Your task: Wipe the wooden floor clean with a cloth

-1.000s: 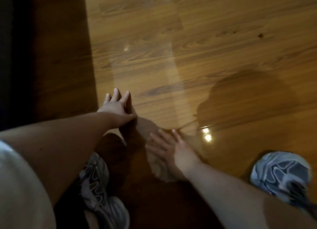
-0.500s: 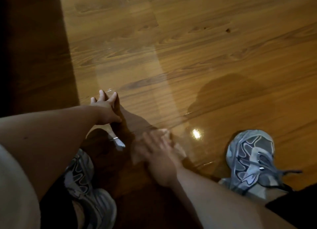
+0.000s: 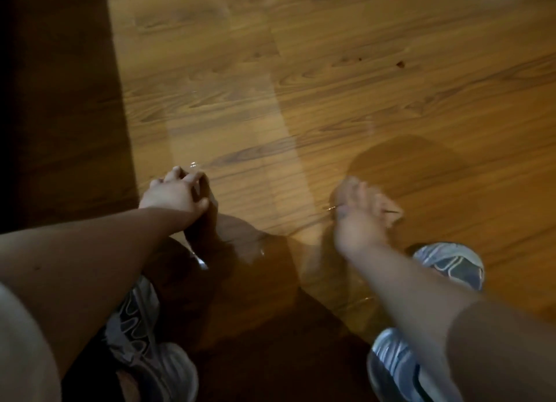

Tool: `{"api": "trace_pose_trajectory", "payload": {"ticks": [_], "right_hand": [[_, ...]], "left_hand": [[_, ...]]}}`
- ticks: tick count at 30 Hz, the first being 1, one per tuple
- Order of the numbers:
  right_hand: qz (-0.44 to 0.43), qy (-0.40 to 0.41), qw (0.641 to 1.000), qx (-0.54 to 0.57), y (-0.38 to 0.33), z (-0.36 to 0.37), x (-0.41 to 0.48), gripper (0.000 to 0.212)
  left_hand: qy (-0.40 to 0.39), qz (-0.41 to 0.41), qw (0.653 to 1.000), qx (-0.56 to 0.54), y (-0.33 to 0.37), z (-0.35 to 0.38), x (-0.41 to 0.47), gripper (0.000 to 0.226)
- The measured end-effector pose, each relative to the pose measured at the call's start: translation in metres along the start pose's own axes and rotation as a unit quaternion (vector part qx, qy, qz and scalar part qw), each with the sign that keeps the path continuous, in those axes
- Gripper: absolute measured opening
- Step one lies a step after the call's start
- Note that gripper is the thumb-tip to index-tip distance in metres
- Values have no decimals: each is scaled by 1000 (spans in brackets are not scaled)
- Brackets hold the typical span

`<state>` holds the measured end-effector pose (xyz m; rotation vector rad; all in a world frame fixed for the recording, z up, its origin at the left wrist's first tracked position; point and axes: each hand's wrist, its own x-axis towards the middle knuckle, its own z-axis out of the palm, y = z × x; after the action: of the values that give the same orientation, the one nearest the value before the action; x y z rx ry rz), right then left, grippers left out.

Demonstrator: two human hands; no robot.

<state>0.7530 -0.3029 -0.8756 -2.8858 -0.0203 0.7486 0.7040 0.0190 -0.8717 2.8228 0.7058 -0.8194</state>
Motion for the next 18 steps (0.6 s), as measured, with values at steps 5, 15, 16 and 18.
{"api": "trace_pose_trajectory", "payload": {"ticks": [5, 15, 16, 18], "right_hand": [[-378, -137, 916, 12, -70, 34, -24, 41], [237, 27, 964, 116, 33, -55, 103, 76], [240, 43, 961, 132, 19, -52, 105, 72], [187, 92, 969, 132, -28, -36, 106, 63]], "left_hand": [[51, 7, 997, -58, 3, -34, 32, 51], [-8, 59, 997, -43, 8, -59, 91, 74], [-5, 63, 997, -36, 7, -62, 93, 74], [-7, 68, 997, -28, 6, -70, 99, 76]]}}
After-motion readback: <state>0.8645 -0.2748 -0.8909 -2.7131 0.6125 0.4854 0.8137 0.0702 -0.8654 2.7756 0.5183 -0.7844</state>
